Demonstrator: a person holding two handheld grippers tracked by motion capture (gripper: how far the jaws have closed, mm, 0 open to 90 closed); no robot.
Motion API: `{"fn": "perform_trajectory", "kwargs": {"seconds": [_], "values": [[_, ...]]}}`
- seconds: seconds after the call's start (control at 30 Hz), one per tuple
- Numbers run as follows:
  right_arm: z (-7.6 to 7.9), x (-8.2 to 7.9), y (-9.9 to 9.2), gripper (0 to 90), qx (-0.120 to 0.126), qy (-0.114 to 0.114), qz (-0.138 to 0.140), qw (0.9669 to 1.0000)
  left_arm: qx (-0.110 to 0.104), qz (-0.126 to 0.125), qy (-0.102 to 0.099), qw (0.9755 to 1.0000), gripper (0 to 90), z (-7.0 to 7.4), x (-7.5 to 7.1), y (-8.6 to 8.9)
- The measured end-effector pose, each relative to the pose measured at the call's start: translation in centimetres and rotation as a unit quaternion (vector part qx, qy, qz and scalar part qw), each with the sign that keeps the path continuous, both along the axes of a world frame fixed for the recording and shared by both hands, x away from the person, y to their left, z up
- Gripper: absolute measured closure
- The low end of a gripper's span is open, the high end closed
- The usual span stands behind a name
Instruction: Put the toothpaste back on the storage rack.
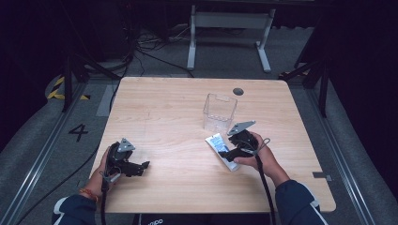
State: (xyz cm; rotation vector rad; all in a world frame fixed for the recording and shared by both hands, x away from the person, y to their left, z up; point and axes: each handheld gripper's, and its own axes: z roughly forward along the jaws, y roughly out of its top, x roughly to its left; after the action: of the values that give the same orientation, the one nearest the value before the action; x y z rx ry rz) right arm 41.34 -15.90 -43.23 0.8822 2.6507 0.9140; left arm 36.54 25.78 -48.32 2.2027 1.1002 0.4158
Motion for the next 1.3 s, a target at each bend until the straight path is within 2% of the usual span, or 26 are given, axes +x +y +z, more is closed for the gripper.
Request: {"fn": "perform_trajectory", "kwargs": {"seconds": [0.33, 0.5, 0.57, 0.67, 0.73, 0.8, 1.07, 1.1, 1.3], "values": [[-1.6, 1.7, 2.0, 30.4, -0.035, 0.028, 0.001, 0.999, 0.0, 0.0, 0.0, 1.0, 0.5, 0.0, 0.0, 0.0], [-2.0, 2.0, 2.3, 32.4, -0.053, 0.032, -0.01, 0.998, -0.002, 0.002, 0.002, 1.0, 0.5, 0.0, 0.0, 0.0], [-2.2, 2.1, 2.2, 31.1, -0.056, 0.041, -0.014, 0.9975, -0.002, 0.002, 0.002, 1.0, 0.5, 0.0, 0.0, 0.0], [-2.2, 2.2, 2.2, 30.6, -0.06, 0.042, -0.015, 0.9972, -0.002, 0.002, 0.003, 1.0, 0.5, 0.0, 0.0, 0.0], [-2.4, 2.2, 2.5, 30.6, -0.074, 0.048, -0.012, 0.996, -0.002, 0.002, 0.003, 1.0, 0.5, 0.0, 0.0, 0.0], [-2.5, 2.4, 2.7, 33.1, -0.072, 0.052, -0.007, 0.996, -0.001, 0.002, 0.003, 1.0, 0.5, 0.0, 0.0, 0.0], [-2.0, 2.4, 3.3, 45.5, -0.093, 0.064, 0.007, 0.9935, -0.002, 0.001, 0.002, 1.0, 0.4, 0.0, 0.0, 0.0], [-1.9, 2.5, 3.3, 46.7, -0.095, 0.065, 0.009, 0.9933, 0.002, -0.004, -0.004, 1.0, 0.5, 0.0, 0.0, 0.1], [-1.7, 2.5, 3.1, 54.8, -0.093, 0.064, 0.018, 0.9935, 0.001, -0.004, -0.004, 1.0, 0.4, 0.0, 0.0, 0.1]]}}
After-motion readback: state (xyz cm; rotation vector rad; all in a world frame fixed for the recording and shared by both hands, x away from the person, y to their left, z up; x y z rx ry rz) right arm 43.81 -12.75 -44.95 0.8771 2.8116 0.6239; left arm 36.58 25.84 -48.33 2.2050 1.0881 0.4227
